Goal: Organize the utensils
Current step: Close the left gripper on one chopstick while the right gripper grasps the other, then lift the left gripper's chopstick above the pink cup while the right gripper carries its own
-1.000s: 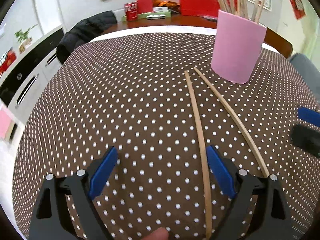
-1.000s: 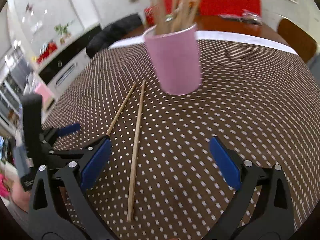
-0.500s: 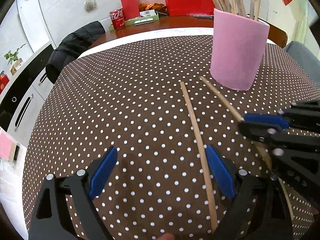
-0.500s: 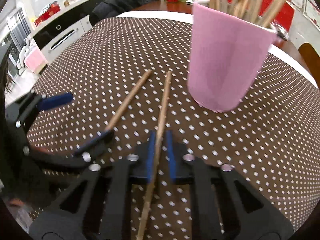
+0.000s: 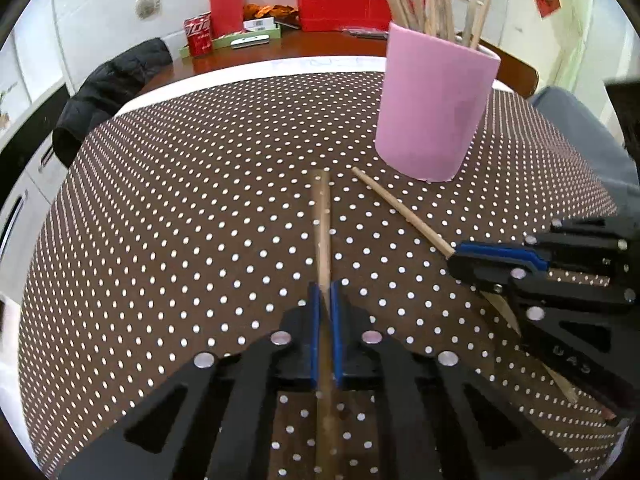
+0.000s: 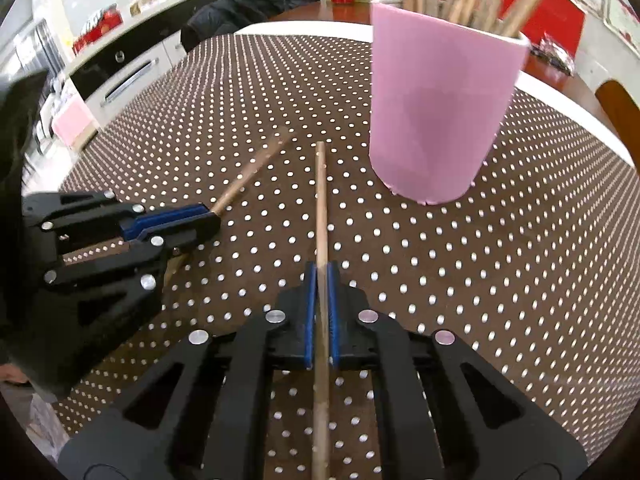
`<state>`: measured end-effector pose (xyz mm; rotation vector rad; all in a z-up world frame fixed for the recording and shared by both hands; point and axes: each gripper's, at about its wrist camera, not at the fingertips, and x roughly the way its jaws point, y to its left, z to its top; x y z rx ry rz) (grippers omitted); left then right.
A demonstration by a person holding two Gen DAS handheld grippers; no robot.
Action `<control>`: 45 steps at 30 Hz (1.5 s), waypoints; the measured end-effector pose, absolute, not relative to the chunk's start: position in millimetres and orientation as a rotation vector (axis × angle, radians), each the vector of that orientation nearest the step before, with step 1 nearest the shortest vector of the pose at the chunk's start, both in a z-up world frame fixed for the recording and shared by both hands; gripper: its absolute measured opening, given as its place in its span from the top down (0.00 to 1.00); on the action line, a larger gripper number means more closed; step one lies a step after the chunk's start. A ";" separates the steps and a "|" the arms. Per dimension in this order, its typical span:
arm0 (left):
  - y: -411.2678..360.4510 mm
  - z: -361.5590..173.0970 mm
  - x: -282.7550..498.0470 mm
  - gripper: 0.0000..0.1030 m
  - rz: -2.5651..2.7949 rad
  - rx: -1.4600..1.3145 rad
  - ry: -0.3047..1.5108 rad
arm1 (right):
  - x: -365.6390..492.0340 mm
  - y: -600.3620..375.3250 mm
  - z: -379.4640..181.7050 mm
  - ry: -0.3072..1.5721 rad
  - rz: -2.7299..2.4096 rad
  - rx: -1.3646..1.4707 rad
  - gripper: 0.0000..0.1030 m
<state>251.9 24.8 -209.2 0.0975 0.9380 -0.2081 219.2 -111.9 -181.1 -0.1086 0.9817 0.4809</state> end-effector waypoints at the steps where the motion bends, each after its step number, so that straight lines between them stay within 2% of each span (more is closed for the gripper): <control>1: 28.2 -208.8 249.8 0.95 -0.201 0.075 0.932 | 215.0 -118.4 -180.1 0.973 0.496 -0.088 0.94; 9: 40.2 -181.9 224.6 0.95 -0.189 -0.056 0.810 | 183.6 -158.5 -152.9 0.821 0.554 0.072 0.94; 22: 23.3 -95.9 197.5 0.95 -0.290 -0.108 0.475 | 158.8 -196.7 -82.9 0.535 0.567 0.222 0.94; 26: 14.0 -73.5 204.0 0.95 -0.308 -0.095 0.411 | 178.9 -190.5 -65.2 0.506 0.555 0.218 0.94; 29: 11.4 -65.3 205.5 0.95 -0.300 -0.091 0.402 | 193.8 -187.1 -71.1 0.601 0.536 0.189 0.92; 30: 12.6 -65.2 205.1 0.95 -0.295 -0.091 0.401 | 199.0 -182.3 -80.9 0.659 0.529 0.169 0.90; 31: 13.1 -65.6 205.9 0.95 -0.291 -0.093 0.404 | 201.0 -178.8 -89.0 0.697 0.524 0.154 0.76; 32: 15.3 -68.6 205.6 0.95 -0.287 -0.095 0.413 | 203.4 -176.1 -97.6 0.725 0.518 0.142 0.50; 33: 17.5 -72.4 205.1 0.95 -0.281 -0.096 0.425 | 204.5 -171.1 -108.9 0.761 0.512 0.127 0.42; 34: 20.5 -78.4 204.9 0.95 -0.270 -0.098 0.440 | 205.2 -165.1 -120.4 0.792 0.516 0.112 0.42; 37: 32.5 -96.8 206.8 0.95 -0.245 -0.116 0.489 | 204.6 -145.5 -147.4 0.876 0.544 0.062 0.43; 41: 45.1 -113.2 208.7 0.95 -0.215 -0.135 0.536 | 201.1 -119.2 -171.8 0.953 0.537 -0.037 0.69; 42: 46.7 -115.4 208.2 0.95 -0.212 -0.136 0.540 | 201.1 -112.6 -178.5 0.970 0.523 -0.064 0.70; 44: 49.5 -117.4 206.9 0.95 -0.209 -0.136 0.543 | 200.8 -101.7 -189.9 0.990 0.486 -0.143 0.86; 45: 50.1 -117.6 206.2 0.95 -0.209 -0.134 0.542 | 197.2 -97.0 -190.5 0.964 0.471 -0.182 0.87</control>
